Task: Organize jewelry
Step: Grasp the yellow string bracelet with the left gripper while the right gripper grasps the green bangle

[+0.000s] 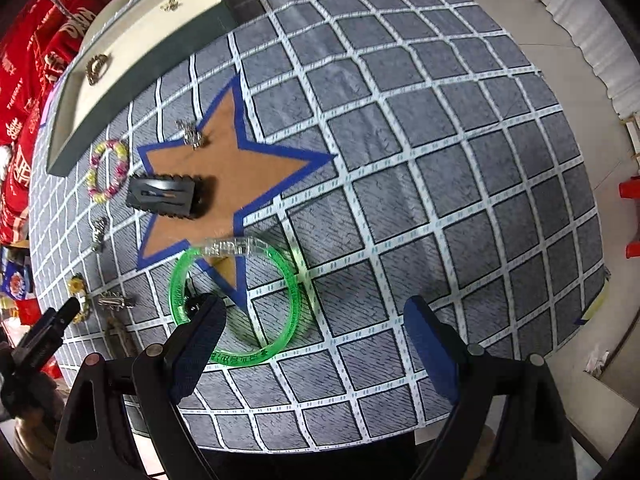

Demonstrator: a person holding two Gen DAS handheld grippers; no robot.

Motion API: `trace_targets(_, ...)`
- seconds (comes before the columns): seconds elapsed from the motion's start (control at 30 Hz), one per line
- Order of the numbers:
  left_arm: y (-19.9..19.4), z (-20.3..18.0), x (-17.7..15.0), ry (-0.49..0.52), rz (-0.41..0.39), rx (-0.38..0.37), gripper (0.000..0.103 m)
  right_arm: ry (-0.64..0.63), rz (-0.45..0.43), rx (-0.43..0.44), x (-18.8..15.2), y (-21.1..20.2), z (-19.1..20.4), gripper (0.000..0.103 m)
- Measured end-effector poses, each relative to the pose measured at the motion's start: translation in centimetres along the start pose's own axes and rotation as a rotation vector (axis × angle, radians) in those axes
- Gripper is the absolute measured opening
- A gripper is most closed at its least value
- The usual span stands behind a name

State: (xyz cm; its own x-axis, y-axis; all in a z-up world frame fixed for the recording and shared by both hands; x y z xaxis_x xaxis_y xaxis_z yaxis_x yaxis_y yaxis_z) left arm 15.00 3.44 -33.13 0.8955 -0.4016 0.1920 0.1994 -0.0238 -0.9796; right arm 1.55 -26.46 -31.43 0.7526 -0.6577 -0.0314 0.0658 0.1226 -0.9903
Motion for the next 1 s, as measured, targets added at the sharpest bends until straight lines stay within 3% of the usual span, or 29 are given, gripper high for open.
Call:
trace_targets(0.2, 0.4, -1.7, -0.2, -0.003, -0.005, 0.003, 0.100, -0.004, 0.001, -0.010, -0.4, 0.9, -0.2, 0.092)
trace_targets(0.33, 0.6, -1.7, -0.2, -0.031, -0.016, -0.029, 0.088, 0.013, -0.012, -0.032, -0.5, 1.4, -0.5, 0.091)
trace_targets(0.4, 0.5, -1.6, -0.2, -0.025, -0.013, -0.024, 0.077, -0.009, -0.023, -0.056, -0.6, 1.6, -0.6, 0.089)
trace_targets(0.53, -0.3, -1.0, -0.1, 0.013, -0.031, -0.044, 0.063, -0.084, -0.061, -0.130, -1.3, 2.0, -0.4, 0.070)
trace_targets(0.73, -0.5, -3.5, 0.3, 0.090, -0.051, -0.050, 0.037, -0.139, -0.081, -0.137, -2.3, 1.8, 0.6, 0.044)
trace_targets(0.8, -0.6, -4.3, 0.4, 0.101, -0.052, -0.063, 0.013, -0.159, -0.082, -0.137, -2.6, 1.7, 1.3, 0.036)
trace_targets(0.87, -0.6, -5.0, 0.4, 0.103, -0.049, -0.079, 0.011, -0.168, -0.084, -0.135, -2.8, 1.9, 2.6, 0.024)
trace_targets(0.9, -0.5, -5.3, 0.6, 0.093, -0.056, -0.093, 0.011, -0.170, -0.083, -0.129, -2.9, 2.0, 3.1, 0.011)
trace_targets(1.0, -0.8, -5.6, 0.5, 0.060, -0.057, -0.130, 0.011, -0.159, -0.077, -0.114, -2.4, 1.7, 4.6, 0.007)
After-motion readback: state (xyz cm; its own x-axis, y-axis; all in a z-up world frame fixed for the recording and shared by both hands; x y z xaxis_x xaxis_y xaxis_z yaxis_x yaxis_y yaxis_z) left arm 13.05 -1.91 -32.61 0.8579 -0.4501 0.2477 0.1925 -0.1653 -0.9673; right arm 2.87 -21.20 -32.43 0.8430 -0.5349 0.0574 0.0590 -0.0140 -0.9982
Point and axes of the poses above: each gripper's, at about its wrist camera, not at the fingertips, and y roughly the way its jaws point, z to its left, x to its top, the point moved 10 cm from there along y, roughly the way its jaws point, and after that the axes turned 10 degrees about y, right-handed, at the moved point
